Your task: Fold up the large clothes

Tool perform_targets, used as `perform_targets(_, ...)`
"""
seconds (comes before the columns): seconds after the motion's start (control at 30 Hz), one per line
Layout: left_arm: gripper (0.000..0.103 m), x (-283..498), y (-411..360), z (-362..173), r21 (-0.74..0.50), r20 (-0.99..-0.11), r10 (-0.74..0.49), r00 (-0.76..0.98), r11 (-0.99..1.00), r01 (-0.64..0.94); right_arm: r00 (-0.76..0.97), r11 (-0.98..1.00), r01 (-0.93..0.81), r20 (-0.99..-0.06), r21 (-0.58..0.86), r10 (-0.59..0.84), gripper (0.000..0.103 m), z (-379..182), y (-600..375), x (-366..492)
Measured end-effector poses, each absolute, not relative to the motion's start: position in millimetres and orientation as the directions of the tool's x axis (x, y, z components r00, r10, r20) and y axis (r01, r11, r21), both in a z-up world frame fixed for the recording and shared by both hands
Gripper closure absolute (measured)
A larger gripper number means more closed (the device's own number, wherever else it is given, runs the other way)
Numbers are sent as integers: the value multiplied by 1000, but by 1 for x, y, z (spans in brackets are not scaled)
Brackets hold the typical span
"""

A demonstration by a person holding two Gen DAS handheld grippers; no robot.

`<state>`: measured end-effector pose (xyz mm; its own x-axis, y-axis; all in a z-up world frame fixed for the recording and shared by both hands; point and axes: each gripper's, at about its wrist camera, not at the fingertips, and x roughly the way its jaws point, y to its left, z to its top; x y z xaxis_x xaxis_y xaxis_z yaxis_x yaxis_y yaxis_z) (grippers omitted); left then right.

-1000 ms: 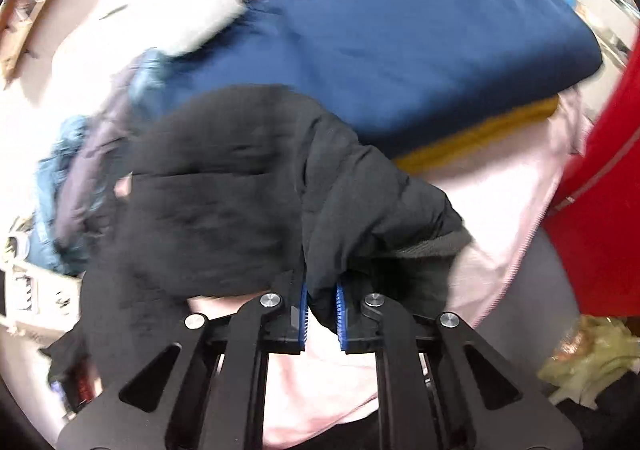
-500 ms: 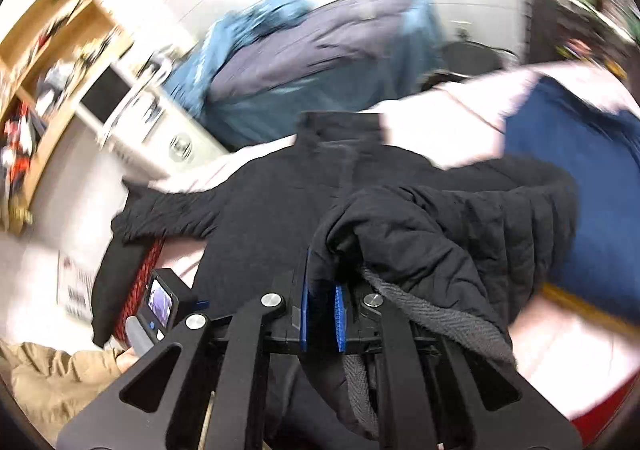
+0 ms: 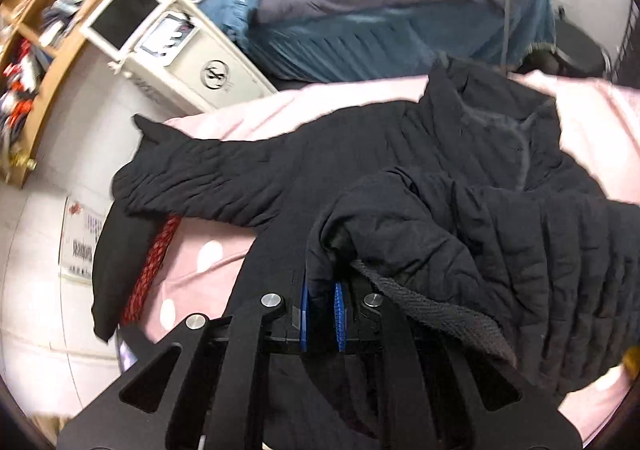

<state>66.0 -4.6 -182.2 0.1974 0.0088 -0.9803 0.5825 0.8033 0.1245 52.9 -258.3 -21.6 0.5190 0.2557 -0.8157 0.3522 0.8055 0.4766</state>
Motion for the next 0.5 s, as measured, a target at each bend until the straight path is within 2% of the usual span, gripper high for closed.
perform_targets(0.23, 6, 83, -20, -185, 132, -980, 19, 196, 801, 584, 525, 777, 314, -782, 546, 337, 92, -39, -244, 86)
perform_targets(0.43, 6, 94, -55, -173, 135, -974, -8, 225, 779, 612, 437, 747, 402, -827, 530, 352, 87, -82, -249, 114)
perform_targets(0.47, 6, 96, -60, -171, 133, -974, -12, 226, 778, 614, 420, 732, 416, -828, 539, 371, 75, -91, -251, 116)
perform_targets(0.5, 6, 97, -64, -170, 131, -974, -14, 226, 779, 614, 412, 717, 427, -825, 551, 388, 55, -98, -254, 117)
